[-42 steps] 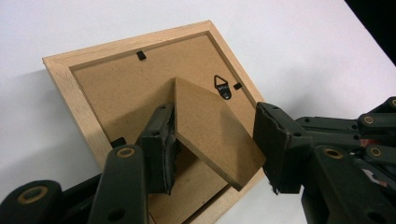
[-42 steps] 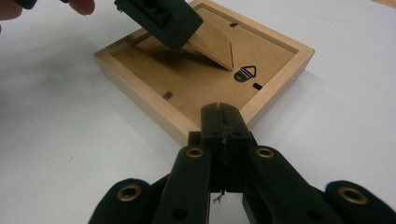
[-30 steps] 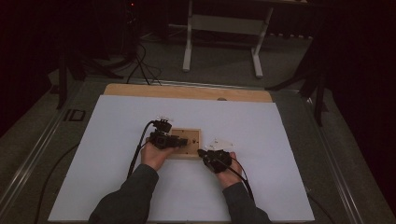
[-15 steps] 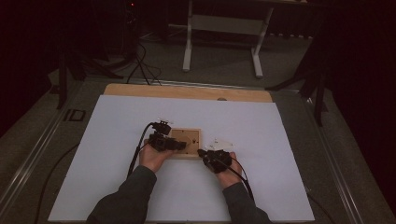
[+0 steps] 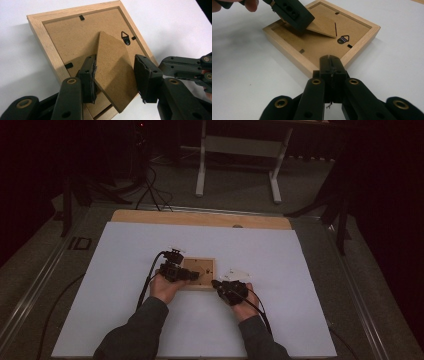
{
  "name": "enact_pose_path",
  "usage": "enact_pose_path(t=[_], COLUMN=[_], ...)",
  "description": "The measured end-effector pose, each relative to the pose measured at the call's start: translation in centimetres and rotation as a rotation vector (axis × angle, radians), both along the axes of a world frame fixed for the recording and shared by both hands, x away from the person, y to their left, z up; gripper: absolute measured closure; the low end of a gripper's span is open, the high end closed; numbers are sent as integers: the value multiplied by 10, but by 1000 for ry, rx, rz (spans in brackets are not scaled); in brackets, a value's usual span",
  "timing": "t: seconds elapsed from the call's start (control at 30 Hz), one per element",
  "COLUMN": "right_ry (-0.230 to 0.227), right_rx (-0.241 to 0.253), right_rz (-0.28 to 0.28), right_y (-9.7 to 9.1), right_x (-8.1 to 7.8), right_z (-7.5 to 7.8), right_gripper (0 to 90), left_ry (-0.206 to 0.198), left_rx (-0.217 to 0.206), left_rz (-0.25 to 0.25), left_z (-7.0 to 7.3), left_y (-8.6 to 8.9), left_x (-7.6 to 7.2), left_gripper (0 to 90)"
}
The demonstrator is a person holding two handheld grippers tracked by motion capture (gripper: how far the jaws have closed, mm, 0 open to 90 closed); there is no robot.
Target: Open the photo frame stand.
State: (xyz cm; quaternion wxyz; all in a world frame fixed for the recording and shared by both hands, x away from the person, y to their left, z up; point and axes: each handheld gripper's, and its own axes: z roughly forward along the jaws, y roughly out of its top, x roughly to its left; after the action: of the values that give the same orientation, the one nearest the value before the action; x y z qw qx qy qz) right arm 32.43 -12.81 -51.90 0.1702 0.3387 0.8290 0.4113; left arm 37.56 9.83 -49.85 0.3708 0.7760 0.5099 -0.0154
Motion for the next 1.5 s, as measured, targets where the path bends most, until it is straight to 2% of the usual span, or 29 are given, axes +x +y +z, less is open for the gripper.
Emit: enact_pose_path(t=[0.23, 0.47, 0.8, 1.1, 1.37, 1.5], right_ry=[3, 6, -2, 4, 17, 19], right_rx=[-11, -19, 32, 59, 87, 102], right_rz=[4, -7, -15, -31, -39, -44], right_y=[-1, -4, -10, -14, -17, -20], right_x=[1, 2, 3, 4, 8, 9], right_z=[1, 4, 14, 17, 21, 24], right_gripper=[861, 808, 675, 641, 586, 556], left_ry=[-36, -95, -203, -289, -382, -409], left_rx=[28, 65, 124, 163, 207, 212], left_rz=[-9, -29, -53, -61, -73, -69], left_z=[2, 6, 8, 9, 9, 7], left_y=[-3, -7, -11, -14, -17, -18], left_x=[-4, -12, -28, -44, -59, -65], left_gripper=[556, 556, 556, 558, 558, 558])
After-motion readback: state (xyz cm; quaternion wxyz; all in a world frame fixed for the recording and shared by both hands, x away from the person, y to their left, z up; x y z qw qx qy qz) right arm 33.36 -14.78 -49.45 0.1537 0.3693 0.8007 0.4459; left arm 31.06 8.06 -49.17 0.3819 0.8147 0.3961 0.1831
